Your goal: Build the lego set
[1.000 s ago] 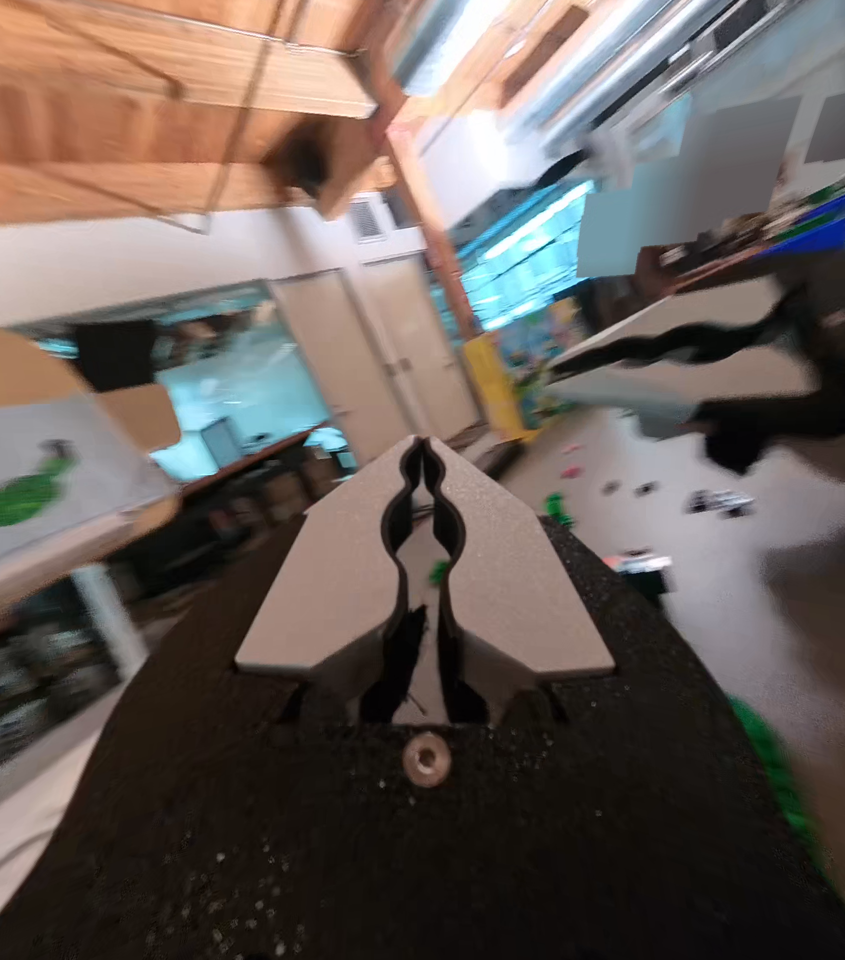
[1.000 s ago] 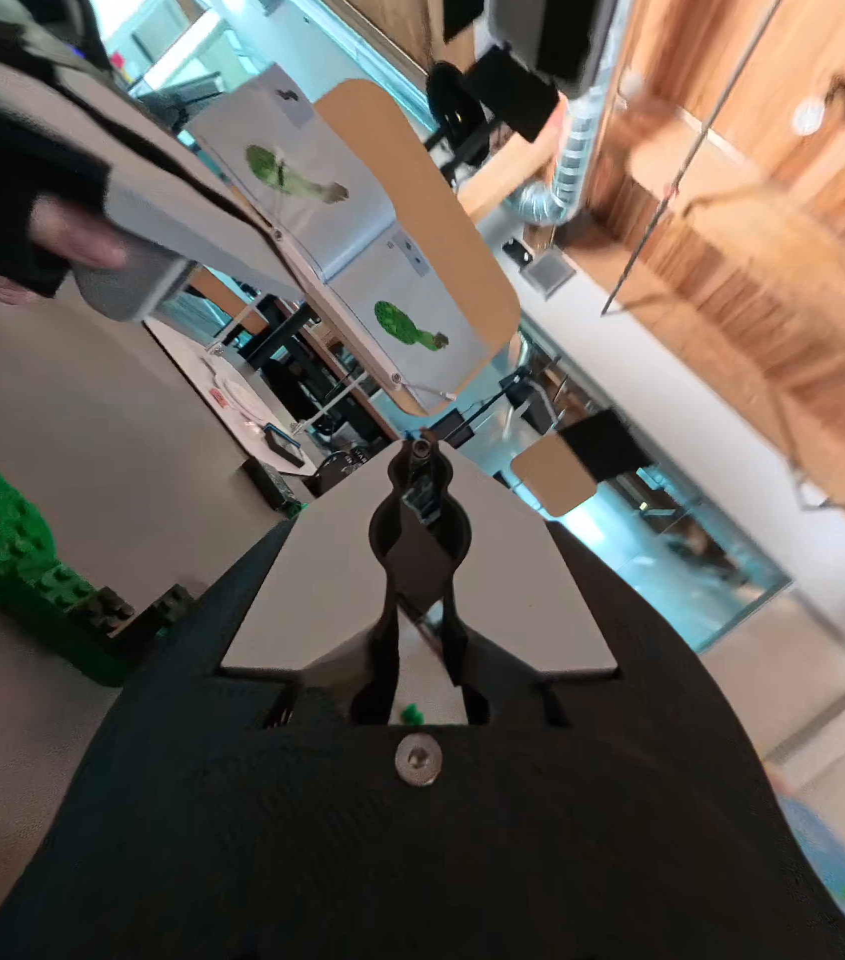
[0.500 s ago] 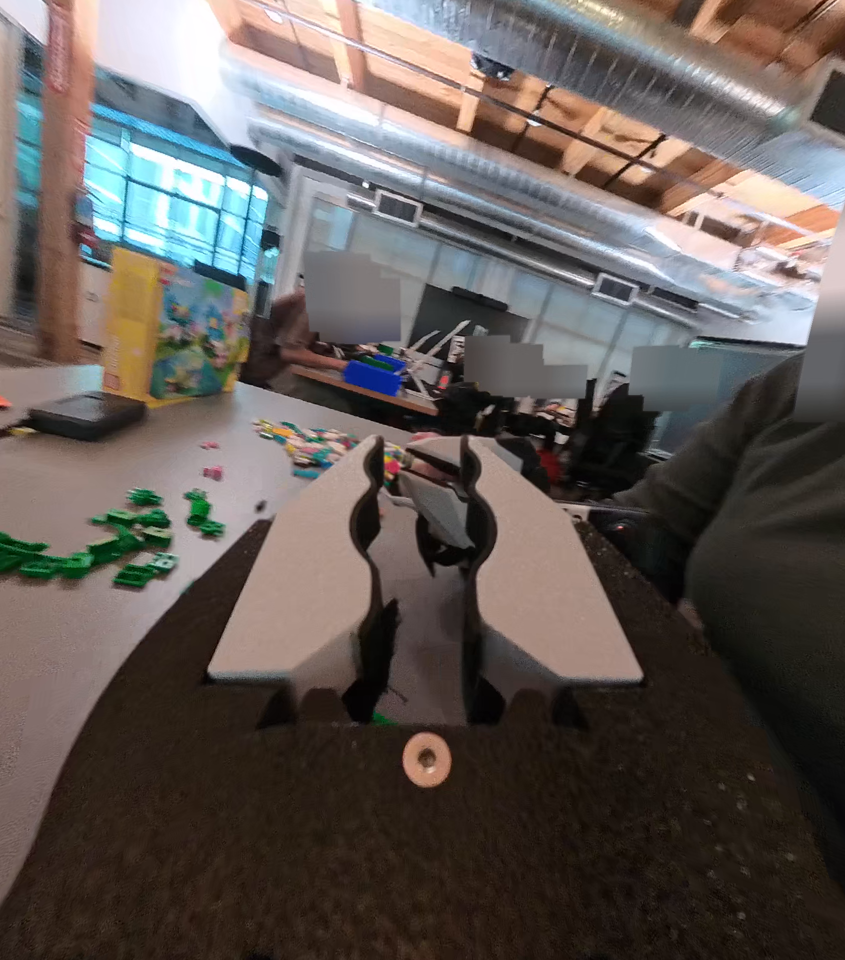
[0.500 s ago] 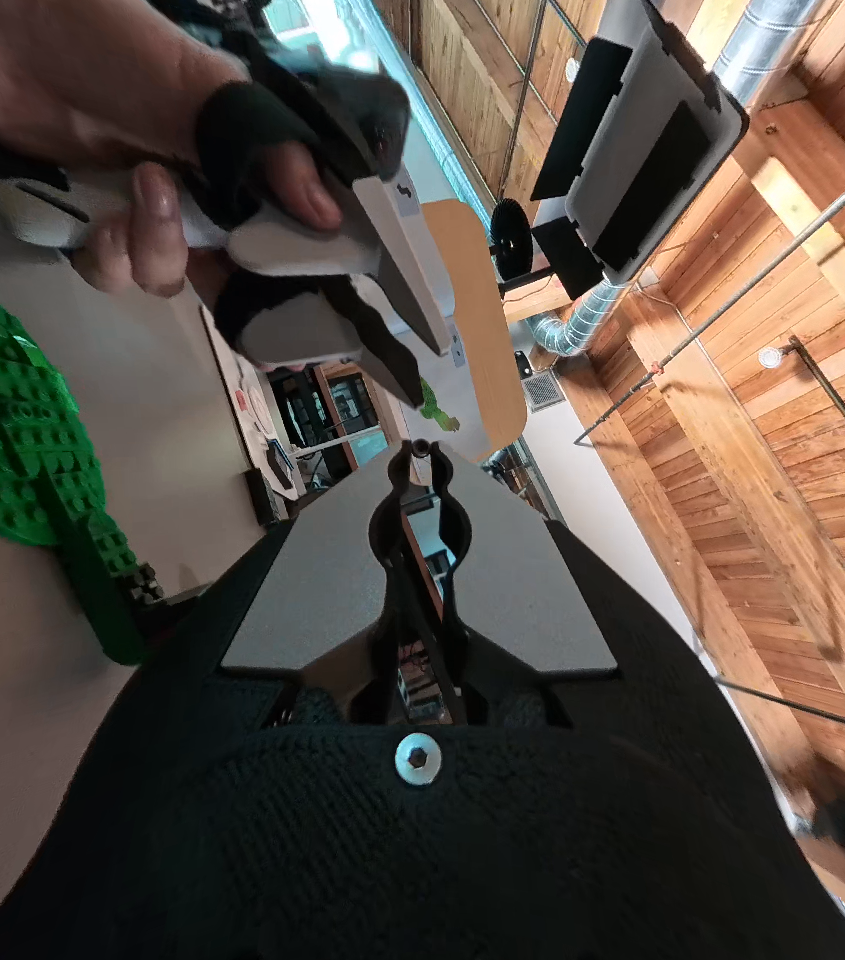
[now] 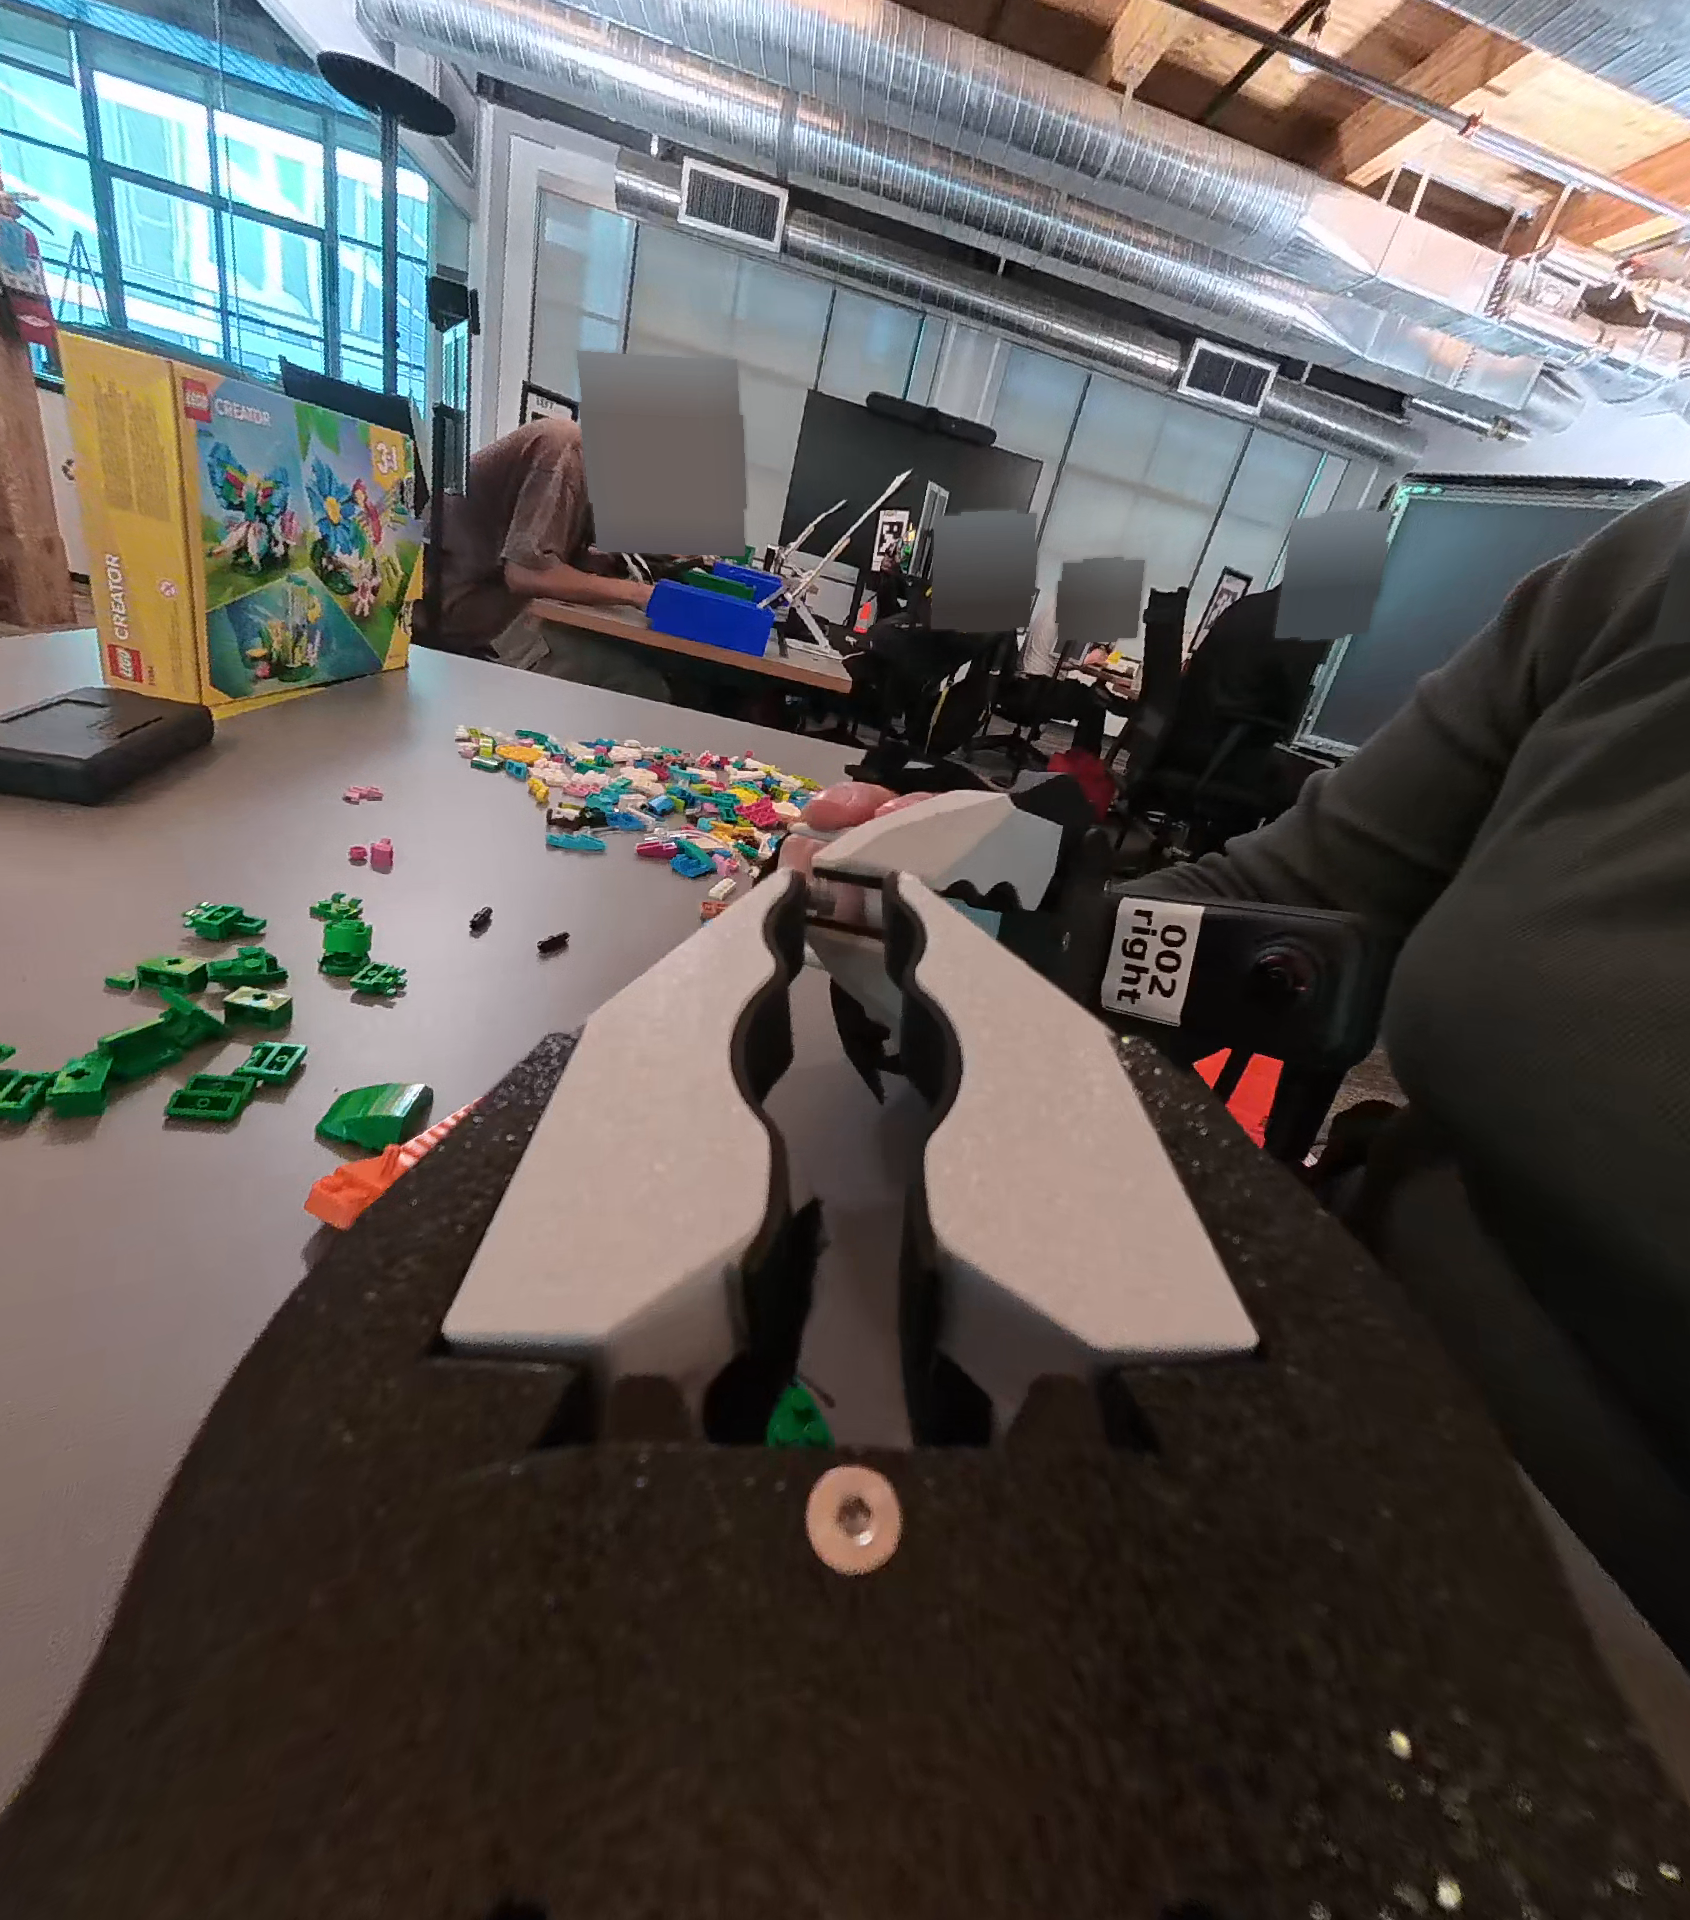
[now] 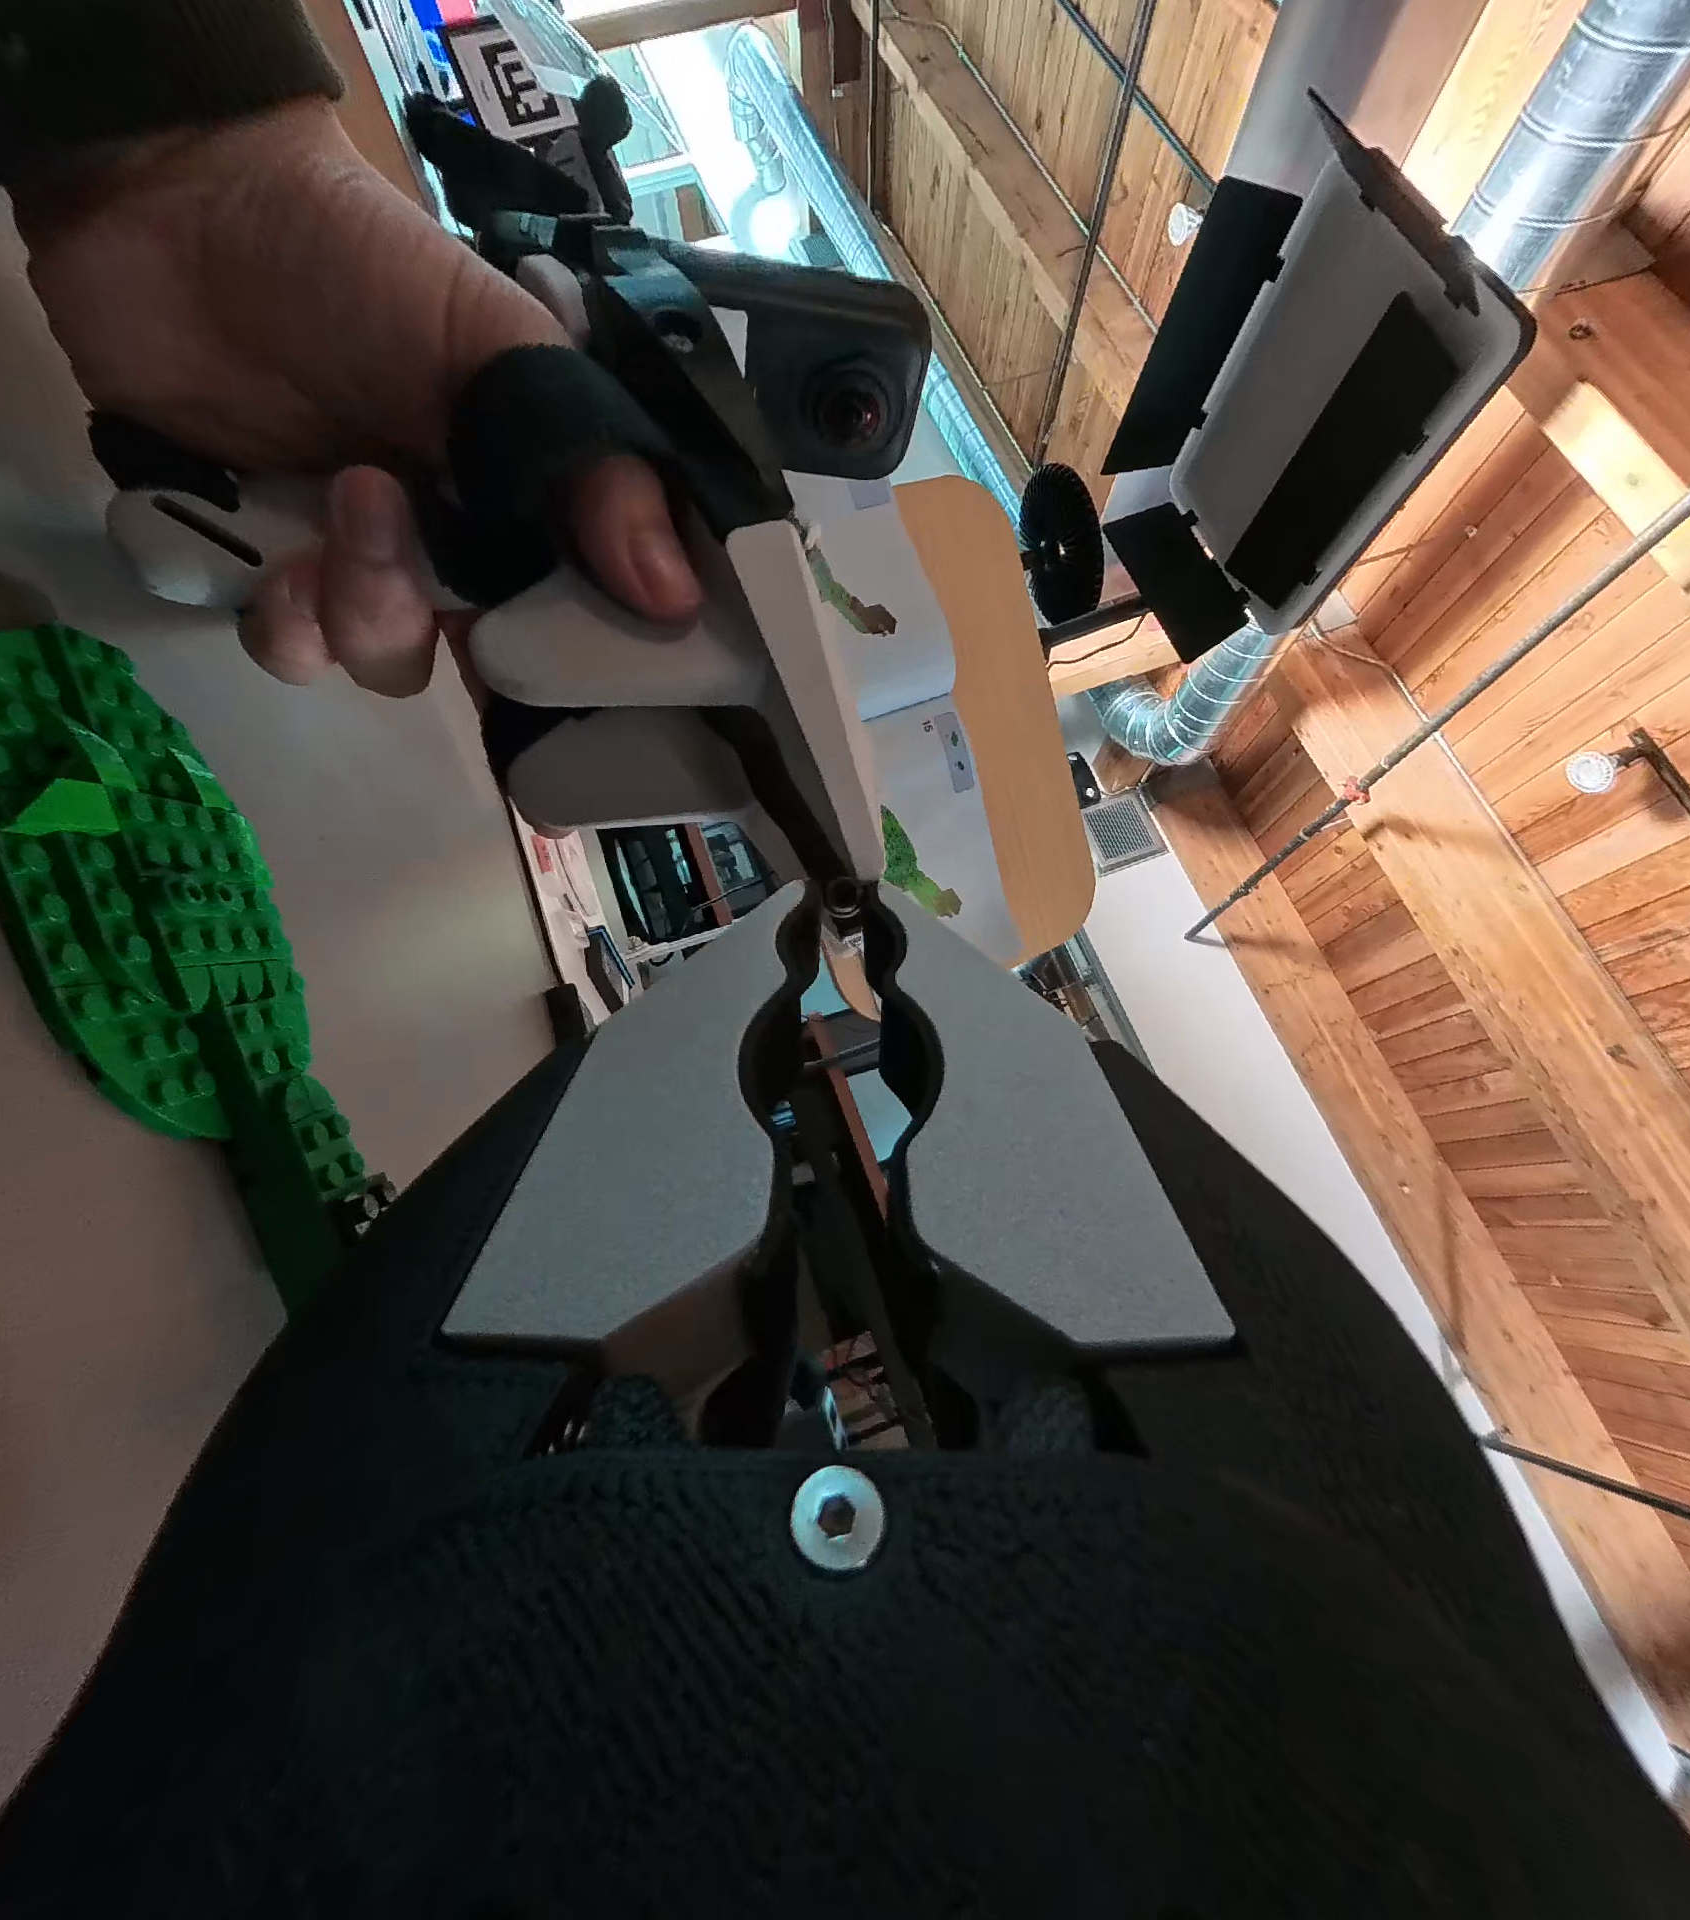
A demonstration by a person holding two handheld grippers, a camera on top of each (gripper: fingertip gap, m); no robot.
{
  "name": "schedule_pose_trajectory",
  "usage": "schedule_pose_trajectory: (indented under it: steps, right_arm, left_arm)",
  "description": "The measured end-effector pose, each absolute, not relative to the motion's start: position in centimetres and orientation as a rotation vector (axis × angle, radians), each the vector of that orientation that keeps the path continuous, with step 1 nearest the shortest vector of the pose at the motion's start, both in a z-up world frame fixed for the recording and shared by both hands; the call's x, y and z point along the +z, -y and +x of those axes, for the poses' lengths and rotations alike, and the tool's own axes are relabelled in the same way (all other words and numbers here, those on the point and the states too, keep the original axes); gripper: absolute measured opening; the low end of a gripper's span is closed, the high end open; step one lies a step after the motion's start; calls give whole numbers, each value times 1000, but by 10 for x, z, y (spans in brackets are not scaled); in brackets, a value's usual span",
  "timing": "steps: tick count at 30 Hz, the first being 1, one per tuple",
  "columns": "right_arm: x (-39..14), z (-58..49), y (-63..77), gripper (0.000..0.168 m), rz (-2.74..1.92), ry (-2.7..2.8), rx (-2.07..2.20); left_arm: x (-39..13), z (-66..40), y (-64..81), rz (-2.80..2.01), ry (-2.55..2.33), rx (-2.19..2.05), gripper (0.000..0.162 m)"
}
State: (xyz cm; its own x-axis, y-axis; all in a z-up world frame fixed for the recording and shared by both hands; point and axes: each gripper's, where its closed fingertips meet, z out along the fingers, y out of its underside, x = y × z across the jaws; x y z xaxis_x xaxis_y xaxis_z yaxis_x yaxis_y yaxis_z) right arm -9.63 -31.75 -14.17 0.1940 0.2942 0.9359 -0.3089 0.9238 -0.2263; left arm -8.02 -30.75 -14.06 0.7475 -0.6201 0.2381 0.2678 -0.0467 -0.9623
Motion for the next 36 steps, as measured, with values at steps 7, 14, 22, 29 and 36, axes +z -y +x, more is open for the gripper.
schedule_pose_trajectory:
  steps: [7, 14, 22, 29, 36]
  right_arm:
    - [-144, -98, 317, 6, 6, 1321, 429]
    - [-146, -100, 314, 6, -11, 1330, 430]
    - [-147, -102, 314, 6, -15, 1335, 426]
    - [-146, -102, 314, 7, -70, 1351, 519]
    - [-143, -101, 308, 13, -141, 1357, 619]
  left_arm:
    - [-143, -81, 304, -1461, -312, -709, 10]
    - [-145, -84, 299, -1461, -334, -593, 8]
    - [-148, -87, 296, -1490, -388, -423, 4]
    - [-146, -92, 295, -1486, -425, -301, 4]
    - [-142, -101, 294, -1457, -396, -228, 4]
